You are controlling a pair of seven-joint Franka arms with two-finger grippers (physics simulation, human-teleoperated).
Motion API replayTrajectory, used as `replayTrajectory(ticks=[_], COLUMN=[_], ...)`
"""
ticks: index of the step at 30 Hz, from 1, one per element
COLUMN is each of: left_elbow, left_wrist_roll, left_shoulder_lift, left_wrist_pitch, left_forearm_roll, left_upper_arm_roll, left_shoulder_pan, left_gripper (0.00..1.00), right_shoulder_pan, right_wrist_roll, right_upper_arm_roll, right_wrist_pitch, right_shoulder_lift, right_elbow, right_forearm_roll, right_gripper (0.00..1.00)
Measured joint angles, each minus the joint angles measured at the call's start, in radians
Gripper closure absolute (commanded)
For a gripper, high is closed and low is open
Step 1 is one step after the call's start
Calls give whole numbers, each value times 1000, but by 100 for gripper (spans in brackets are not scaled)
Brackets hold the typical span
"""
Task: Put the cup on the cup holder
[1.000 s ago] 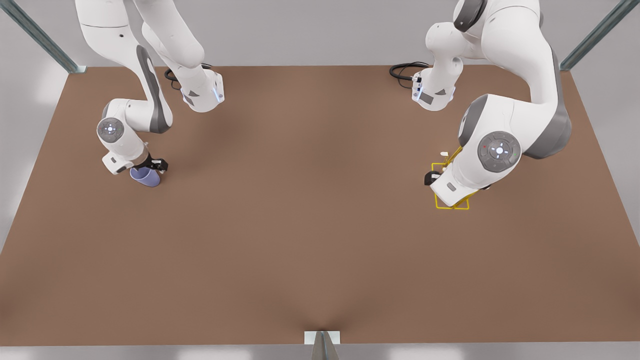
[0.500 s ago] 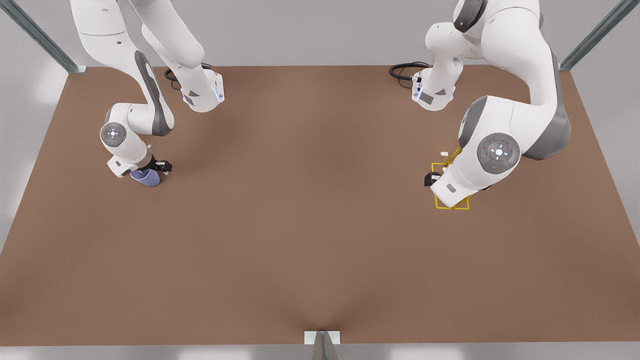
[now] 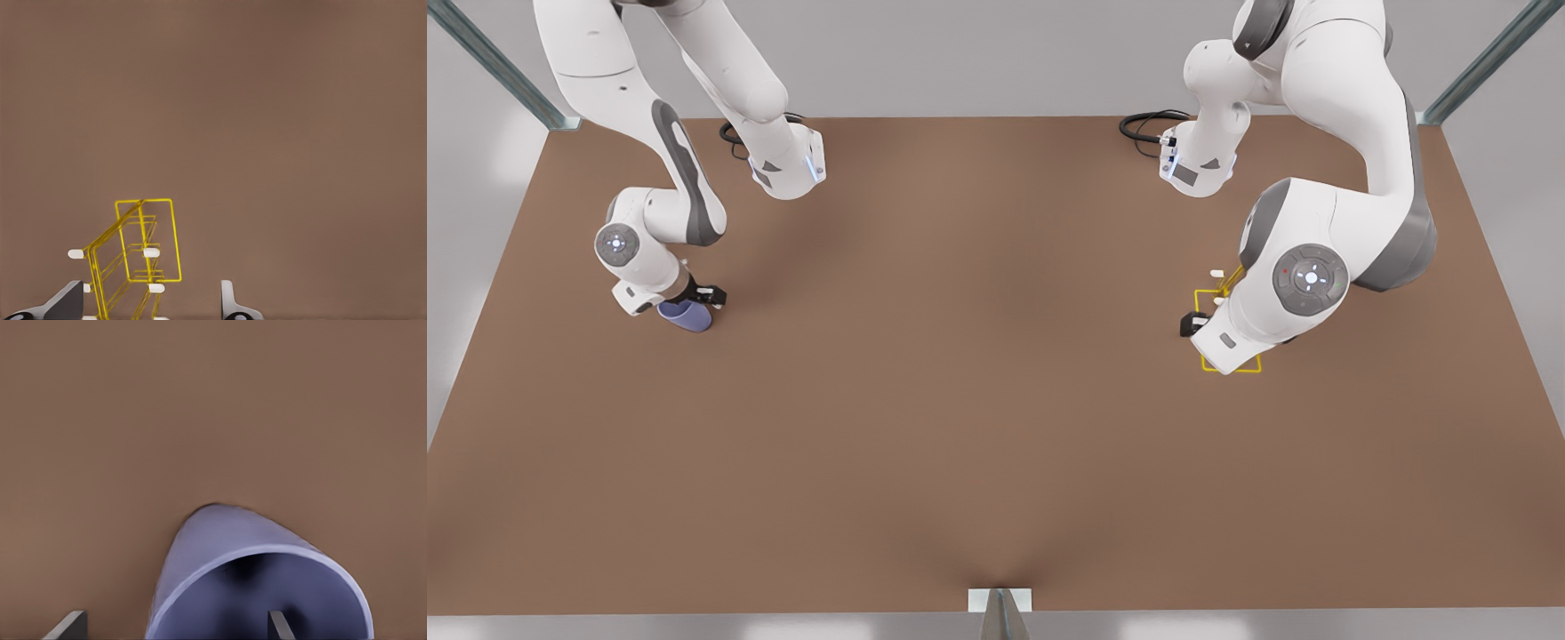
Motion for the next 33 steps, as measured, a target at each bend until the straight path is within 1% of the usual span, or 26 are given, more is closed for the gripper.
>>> replayTrajectory(ticks=[1,2,3,4,16,17,19,20,23,27,29,31,33], left_elbow=[-1,-2,-2,-2,5,9,43,53,55,49,50,50,51], left_wrist_roll=[0,0,-1,-1,-4,-4,-4,-4,-3,-3,-3,-6,-10], left_shoulder_lift=[0,-1,-1,-1,-11,-41,-145,-159,-118,-71,-49,-26,-14], left_wrist_pitch=[1,2,2,3,1,-2,-27,-35,-20,18,30,44,57], left_forearm_roll=[0,0,0,0,-7,-22,-70,-86,-123,-151,-147,-142,-139], left_upper_arm_roll=[0,0,0,0,-2,-7,-20,-23,-32,-18,-12,-11,-11], left_shoulder_pan=[-1,-2,-2,-1,0,2,-3,-6,-30,-24,-18,-22,-22], left_gripper=[0,0,0,0,0,0,0,0,0,0,0,0,0], right_shoulder_pan=[2,4,5,6,-9,-10,-12,-14,-35,-100,-110,-33,-1], right_wrist_roll=[0,-1,-1,-1,-16,-17,-19,-19,-20,-16,-13,-9,-5], right_upper_arm_roll=[0,0,0,0,5,10,20,28,76,185,254,319,378], right_wrist_pitch=[1,2,2,2,5,3,-8,-18,-70,-140,-156,-152,-115], right_shoulder_lift=[2,2,3,3,-12,-17,-33,-40,-68,-46,6,85,192], right_elbow=[0,0,0,0,0,1,3,11,62,209,301,389,454], right_forearm_roll=[-2,-4,-6,-7,-7,-6,-3,-2,24,139,218,279,321], right_gripper=[27,60,77,79,79,79,79,79,79,79,79,79,79])
